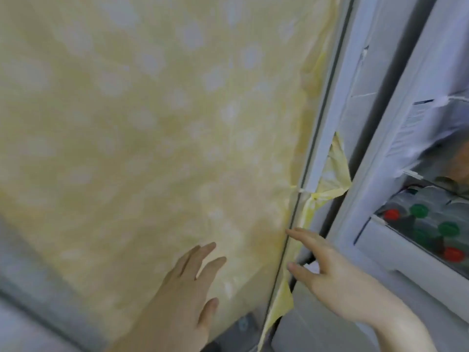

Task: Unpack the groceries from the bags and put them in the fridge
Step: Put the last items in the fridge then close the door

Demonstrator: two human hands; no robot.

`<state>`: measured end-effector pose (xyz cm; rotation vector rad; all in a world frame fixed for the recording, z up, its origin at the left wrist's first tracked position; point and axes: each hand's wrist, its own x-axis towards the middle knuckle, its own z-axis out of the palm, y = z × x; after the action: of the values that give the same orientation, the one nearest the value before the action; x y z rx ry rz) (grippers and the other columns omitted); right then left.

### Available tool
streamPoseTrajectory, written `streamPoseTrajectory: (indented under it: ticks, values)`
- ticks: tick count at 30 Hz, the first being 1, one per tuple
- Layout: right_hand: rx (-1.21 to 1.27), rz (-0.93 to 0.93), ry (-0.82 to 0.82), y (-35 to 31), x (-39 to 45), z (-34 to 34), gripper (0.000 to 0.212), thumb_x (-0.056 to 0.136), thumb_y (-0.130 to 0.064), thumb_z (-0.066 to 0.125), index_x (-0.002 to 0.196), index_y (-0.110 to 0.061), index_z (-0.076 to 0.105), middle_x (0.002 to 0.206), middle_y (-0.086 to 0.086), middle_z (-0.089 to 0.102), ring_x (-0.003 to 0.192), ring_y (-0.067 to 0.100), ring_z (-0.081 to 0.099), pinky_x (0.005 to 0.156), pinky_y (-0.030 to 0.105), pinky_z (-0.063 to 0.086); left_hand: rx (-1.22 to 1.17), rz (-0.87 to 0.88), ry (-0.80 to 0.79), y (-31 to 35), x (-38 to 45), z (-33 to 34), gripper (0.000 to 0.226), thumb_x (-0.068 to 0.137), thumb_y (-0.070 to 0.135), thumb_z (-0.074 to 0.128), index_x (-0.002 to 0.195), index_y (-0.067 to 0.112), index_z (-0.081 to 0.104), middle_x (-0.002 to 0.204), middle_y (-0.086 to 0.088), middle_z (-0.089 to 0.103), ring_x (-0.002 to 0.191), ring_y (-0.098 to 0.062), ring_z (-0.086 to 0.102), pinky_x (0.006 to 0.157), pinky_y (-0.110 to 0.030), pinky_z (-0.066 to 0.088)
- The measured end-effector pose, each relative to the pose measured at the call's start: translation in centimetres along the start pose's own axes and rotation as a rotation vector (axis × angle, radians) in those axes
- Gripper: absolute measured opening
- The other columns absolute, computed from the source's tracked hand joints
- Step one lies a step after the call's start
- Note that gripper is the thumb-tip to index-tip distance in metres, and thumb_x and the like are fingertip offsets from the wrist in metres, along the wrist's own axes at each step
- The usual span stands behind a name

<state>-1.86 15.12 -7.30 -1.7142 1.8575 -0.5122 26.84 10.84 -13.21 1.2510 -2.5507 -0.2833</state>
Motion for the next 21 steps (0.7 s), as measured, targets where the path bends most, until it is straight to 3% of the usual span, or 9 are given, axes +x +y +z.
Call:
streamPoseTrajectory:
  ticks: [2, 5, 7, 9, 11, 13, 16, 19, 21]
  values:
    - [-0.015, -0.074, -0.076, -1.5, 0.0, 3.1, 0.060, 0.101, -0.046, 0.058, 0.154, -0.049, 0.030, 0.158, -0.030, 0.021, 0.150, -0.005, 0.018, 0.115, 0.013, 0.015, 0.015, -0.109, -0.033, -1.3, -4.1, -0.6, 0.068, 0.084, 0.044, 0.054, 0.147, 0.044, 0.029, 0.163, 0.020, 0.018, 0.146, -0.016, 0.027, 0.104, -0.040, 0.050]
    - [-0.026, -0.215, -0.193, -4.1, 0.0, 7.6, 0.057, 0.101, -0.046, 0.057, 0.153, -0.049, 0.033, 0.157, -0.031, 0.023, 0.149, -0.007, 0.022, 0.116, 0.013, 0.017, 0.017, -0.306, -0.069, -2.8, -9.3, -2.0, 0.062, 0.101, 0.045, 0.045, 0.153, 0.049, 0.012, 0.163, 0.028, -0.011, 0.155, -0.012, 0.005, 0.122, -0.035, 0.026]
    - [-0.042, -0.294, -0.298, -6.7, -0.3, 10.2, 0.055, 0.102, -0.046, 0.055, 0.153, -0.049, 0.033, 0.156, -0.034, 0.021, 0.145, -0.009, 0.023, 0.114, 0.012, 0.018, 0.064, -0.406, -0.073, -3.6, -13.8, -3.0, 0.064, 0.098, 0.042, 0.053, 0.154, 0.046, 0.021, 0.166, 0.021, 0.002, 0.153, -0.016, 0.020, 0.119, -0.035, 0.033]
    - [-0.101, -0.360, -0.370, -9.5, -0.8, 12.4, 0.056, 0.102, -0.046, 0.055, 0.153, -0.051, 0.031, 0.157, -0.037, 0.018, 0.144, -0.010, 0.022, 0.111, 0.012, 0.019, 0.020, -0.522, -0.077, -4.7, -18.8, -3.8, 0.070, 0.081, 0.036, 0.066, 0.147, 0.038, 0.042, 0.160, 0.008, 0.036, 0.138, -0.028, 0.050, 0.102, -0.042, 0.052]
    - [-0.176, -0.448, -0.397, -12.3, -1.3, 14.5, 0.058, 0.102, -0.046, 0.056, 0.153, -0.052, 0.029, 0.159, -0.036, 0.016, 0.147, -0.008, 0.021, 0.112, 0.011, 0.018, 0.046, -0.626, -0.044, -6.2, -23.2, -3.7, 0.073, 0.071, 0.034, 0.069, 0.141, 0.033, 0.048, 0.153, 0.001, 0.047, 0.127, -0.034, 0.059, 0.092, -0.046, 0.058]
    - [-0.225, -0.520, -0.436, -15.0, -1.7, 16.6, 0.060, 0.101, -0.046, 0.056, 0.153, -0.053, 0.027, 0.162, -0.034, 0.013, 0.150, -0.006, 0.020, 0.115, 0.013, 0.017, 0.038, -0.688, 0.030, -6.5, -26.2, -4.6, 0.069, 0.081, 0.036, 0.064, 0.147, 0.035, 0.042, 0.162, 0.007, 0.031, 0.142, -0.034, 0.046, 0.104, -0.046, 0.051]
    - [-0.291, -0.623, -0.516, -19.3, -2.5, 20.5, 0.063, 0.101, -0.048, 0.055, 0.154, -0.053, 0.023, 0.159, -0.035, 0.009, 0.152, -0.002, 0.019, 0.118, 0.015, 0.019, 0.001, -0.806, 0.172, -7.6, -31.0, -5.3, 0.064, 0.102, 0.042, 0.047, 0.158, 0.041, 0.016, 0.166, 0.019, -0.010, 0.157, -0.016, -0.001, 0.125, -0.036, 0.019]
    - [-0.311, -0.715, -0.626, -24.4, -3.8, 25.5, 0.064, 0.101, -0.047, 0.056, 0.154, -0.052, 0.020, 0.151, -0.037, 0.008, 0.152, -0.002, 0.021, 0.114, 0.014, 0.022, -0.009, -0.925, 0.204, -8.2, -36.2, -6.6, 0.063, 0.103, 0.042, 0.046, 0.157, 0.044, 0.014, 0.166, 0.022, -0.012, 0.156, -0.010, -0.003, 0.126, -0.034, 0.016]
    - [-0.324, -0.774, -0.694, -27.7, -5.4, 28.7, 0.064, 0.101, -0.048, 0.056, 0.152, -0.055, 0.018, 0.150, -0.038, 0.005, 0.152, -0.002, 0.021, 0.113, 0.014, 0.022, 0.028, -1.005, 0.149, -8.5, -40.5, -7.6, 0.062, 0.099, 0.041, 0.048, 0.155, 0.043, 0.022, 0.166, 0.019, -0.002, 0.155, -0.012, 0.011, 0.123, -0.034, 0.026]
